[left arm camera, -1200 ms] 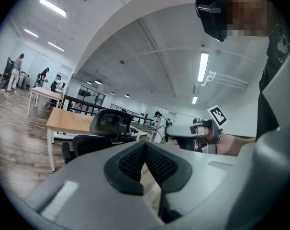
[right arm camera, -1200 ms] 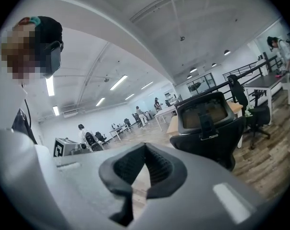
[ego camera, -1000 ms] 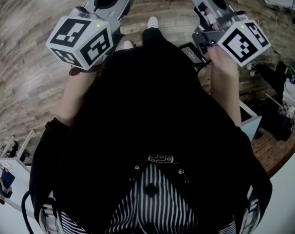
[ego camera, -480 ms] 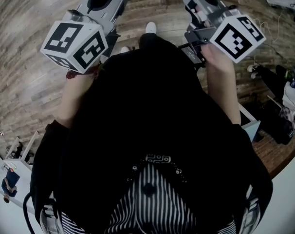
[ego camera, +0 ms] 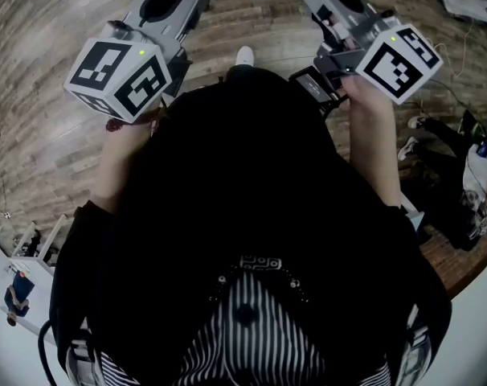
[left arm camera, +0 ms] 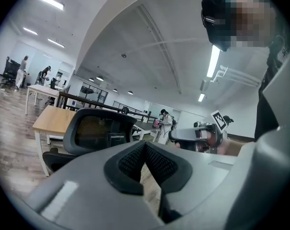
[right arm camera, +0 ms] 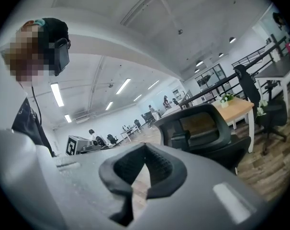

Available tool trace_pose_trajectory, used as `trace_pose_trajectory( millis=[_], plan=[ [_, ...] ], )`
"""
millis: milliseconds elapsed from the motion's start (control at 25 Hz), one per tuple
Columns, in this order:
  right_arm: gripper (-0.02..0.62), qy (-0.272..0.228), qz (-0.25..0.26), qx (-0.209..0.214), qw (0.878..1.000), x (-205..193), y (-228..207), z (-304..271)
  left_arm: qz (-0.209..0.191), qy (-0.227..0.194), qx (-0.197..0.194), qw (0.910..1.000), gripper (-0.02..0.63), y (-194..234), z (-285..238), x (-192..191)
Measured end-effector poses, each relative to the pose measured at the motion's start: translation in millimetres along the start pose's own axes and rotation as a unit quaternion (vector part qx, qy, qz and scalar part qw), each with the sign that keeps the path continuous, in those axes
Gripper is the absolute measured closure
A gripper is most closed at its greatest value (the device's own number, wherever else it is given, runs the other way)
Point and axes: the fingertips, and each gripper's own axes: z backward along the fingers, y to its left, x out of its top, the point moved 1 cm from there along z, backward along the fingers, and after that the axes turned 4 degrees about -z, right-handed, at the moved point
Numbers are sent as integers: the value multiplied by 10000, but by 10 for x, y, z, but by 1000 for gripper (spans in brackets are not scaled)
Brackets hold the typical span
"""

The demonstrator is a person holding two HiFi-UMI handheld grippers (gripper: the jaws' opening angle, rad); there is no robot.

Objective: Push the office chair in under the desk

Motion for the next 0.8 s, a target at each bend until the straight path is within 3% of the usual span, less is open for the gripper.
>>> trace_pose_trajectory(
  millis=[480,800],
  plan=[
    [594,-163,34,121,9998,289,-523,13,-127,-97,304,9994,607,84,-452,106],
    [594,-35,-185,232,9996,396,-948,-138,84,178,611,9979,607,283,-701,11]
  ],
)
